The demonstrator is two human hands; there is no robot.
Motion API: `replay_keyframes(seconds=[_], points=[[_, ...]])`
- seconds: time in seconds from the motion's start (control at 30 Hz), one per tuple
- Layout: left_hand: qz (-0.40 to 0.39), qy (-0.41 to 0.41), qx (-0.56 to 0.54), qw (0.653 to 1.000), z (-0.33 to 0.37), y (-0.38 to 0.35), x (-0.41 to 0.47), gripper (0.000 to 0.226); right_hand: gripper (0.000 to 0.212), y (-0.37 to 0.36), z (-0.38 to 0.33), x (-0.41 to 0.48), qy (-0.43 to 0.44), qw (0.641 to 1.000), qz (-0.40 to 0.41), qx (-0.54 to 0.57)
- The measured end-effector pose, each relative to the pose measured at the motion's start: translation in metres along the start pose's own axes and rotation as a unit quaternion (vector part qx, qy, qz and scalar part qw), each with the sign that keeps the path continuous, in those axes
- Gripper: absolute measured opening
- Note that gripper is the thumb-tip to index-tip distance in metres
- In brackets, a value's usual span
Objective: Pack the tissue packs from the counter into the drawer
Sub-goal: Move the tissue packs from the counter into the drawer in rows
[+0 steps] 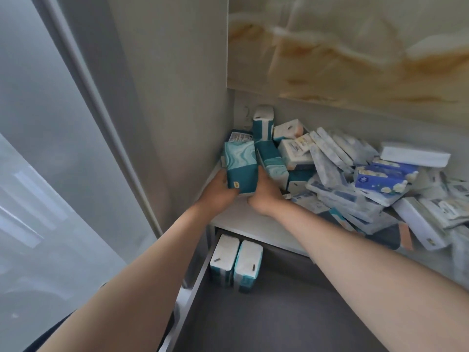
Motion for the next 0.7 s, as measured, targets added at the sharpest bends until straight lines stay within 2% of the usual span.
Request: replay_keyframes(seconds=[0.1,0.2,0.27,0.4,0.47,0.53,0.63,0.7], points=[[0.059,-0.03,-0.032,0.997,0.004,0.007,0.0,0.067,0.101,-0.006,0.006,-0.002,-0.012,0.998,-0.012,-0.057],[0.049,-0.055,-0.002,0.997,0.007,0.008,-0.005,0.063,0.103,-0.007,0.012,-0.007,0.007,0.999,0.0,-0.047],[0.056,-0.046,0.014,0.997,0.012,0.009,-0.014,0.069,0.099,-0.006,0.014,-0.013,0.016,1.0,0.008,-0.025],[0.101,-0.063,0.037,0.992,0.031,0.013,-0.032,0.065,0.084,0.002,0.012,-0.036,0.045,0.998,0.025,0.02],[0.113,-0.063,0.029,0.991,0.039,0.017,-0.042,0.064,0.082,0.005,0.011,-0.052,0.071,0.997,0.004,0.031],[0.108,-0.068,0.028,0.991,0.047,0.019,-0.052,0.064,0.084,0.005,0.012,-0.069,0.083,0.996,-0.014,0.04],[0.082,-0.072,0.086,0.99,0.059,0.022,-0.069,0.059,0.086,0.007,0.019,-0.095,0.086,0.995,-0.014,0.039],[0.071,-0.076,0.112,0.988,0.067,0.025,-0.079,0.054,0.076,0.01,0.024,-0.109,0.104,0.994,-0.018,0.016]])
Point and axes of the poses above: each hand's wrist, its own x-axis towards the middle knuckle, its own y-axis out of the back of the hand, z = x × y, the point moved 6 cm from there along x, towards the middle knuckle, and after that the axes turned 15 degrees about -y, right-handed, at the moved point
